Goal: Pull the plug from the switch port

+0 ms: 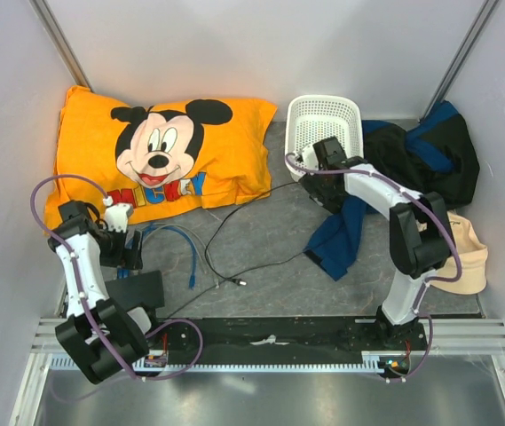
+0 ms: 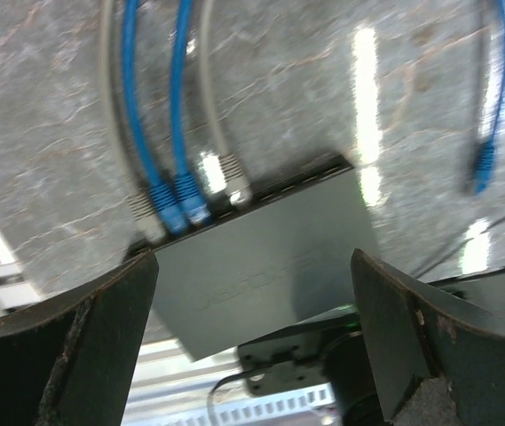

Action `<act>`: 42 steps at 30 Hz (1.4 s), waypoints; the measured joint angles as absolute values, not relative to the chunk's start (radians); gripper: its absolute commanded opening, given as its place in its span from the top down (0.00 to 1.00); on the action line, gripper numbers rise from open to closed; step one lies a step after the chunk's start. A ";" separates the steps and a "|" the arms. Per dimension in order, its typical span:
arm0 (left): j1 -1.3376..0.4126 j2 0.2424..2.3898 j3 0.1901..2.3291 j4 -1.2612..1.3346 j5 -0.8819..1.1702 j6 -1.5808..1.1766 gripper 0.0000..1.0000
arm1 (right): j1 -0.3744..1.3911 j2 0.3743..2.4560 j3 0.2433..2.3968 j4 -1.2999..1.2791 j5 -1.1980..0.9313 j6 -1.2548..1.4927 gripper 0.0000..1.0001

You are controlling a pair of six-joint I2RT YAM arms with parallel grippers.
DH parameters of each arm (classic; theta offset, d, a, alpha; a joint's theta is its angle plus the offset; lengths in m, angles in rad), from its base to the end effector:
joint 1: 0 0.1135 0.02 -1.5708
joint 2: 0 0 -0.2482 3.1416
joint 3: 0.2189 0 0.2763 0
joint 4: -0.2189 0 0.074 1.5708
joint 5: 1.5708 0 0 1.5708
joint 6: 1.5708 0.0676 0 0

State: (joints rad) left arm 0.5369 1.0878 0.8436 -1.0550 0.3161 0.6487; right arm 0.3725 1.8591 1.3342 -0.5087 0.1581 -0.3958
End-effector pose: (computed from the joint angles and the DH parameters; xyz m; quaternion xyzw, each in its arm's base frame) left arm 0.1981 0.0935 0.1931 0.0759 0.9757 -0.0546 0.1980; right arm 0.4007 0.1451 0.1473 -0.3408 0.8989 -0.0792 0.2636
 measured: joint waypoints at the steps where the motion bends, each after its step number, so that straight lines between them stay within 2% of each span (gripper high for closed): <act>1: 0.537 1.091 0.844 -1.056 0.289 0.666 0.02 | 0.364 1.838 1.334 -0.525 0.150 -0.389 0.02; 9: 0.598 1.172 0.856 -1.130 0.141 0.736 0.01 | 0.453 1.611 1.414 -0.547 -0.101 -0.311 0.02; 16: 0.873 1.359 1.001 -1.212 0.106 0.758 0.02 | 0.520 1.588 1.465 -0.514 -0.247 -0.208 0.02; 20: 0.976 1.433 1.029 -1.236 0.113 0.795 0.08 | 0.517 1.615 1.465 -0.524 -0.263 -0.196 0.02; 24: 0.980 1.475 0.952 -1.239 0.144 0.825 0.16 | 0.518 1.636 1.472 -0.556 -0.272 -0.196 0.02; 36: 0.977 1.627 0.884 -1.126 0.241 0.831 0.24 | 0.620 1.644 1.502 -0.655 -0.304 -0.259 0.02; 40: 0.911 1.610 0.860 -1.118 0.271 0.833 0.25 | 0.628 1.644 1.502 -0.669 -0.307 -0.262 0.02; 42: 0.822 1.579 0.834 -1.120 0.293 0.838 0.26 | 0.626 1.644 1.502 -0.672 -0.305 -0.267 0.02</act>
State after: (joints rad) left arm 0.8215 1.5795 0.8337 -1.1198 0.2928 0.8379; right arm 0.6258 1.6436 1.5017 -0.6724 -0.3054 -0.2672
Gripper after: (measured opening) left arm 0.760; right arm 0.982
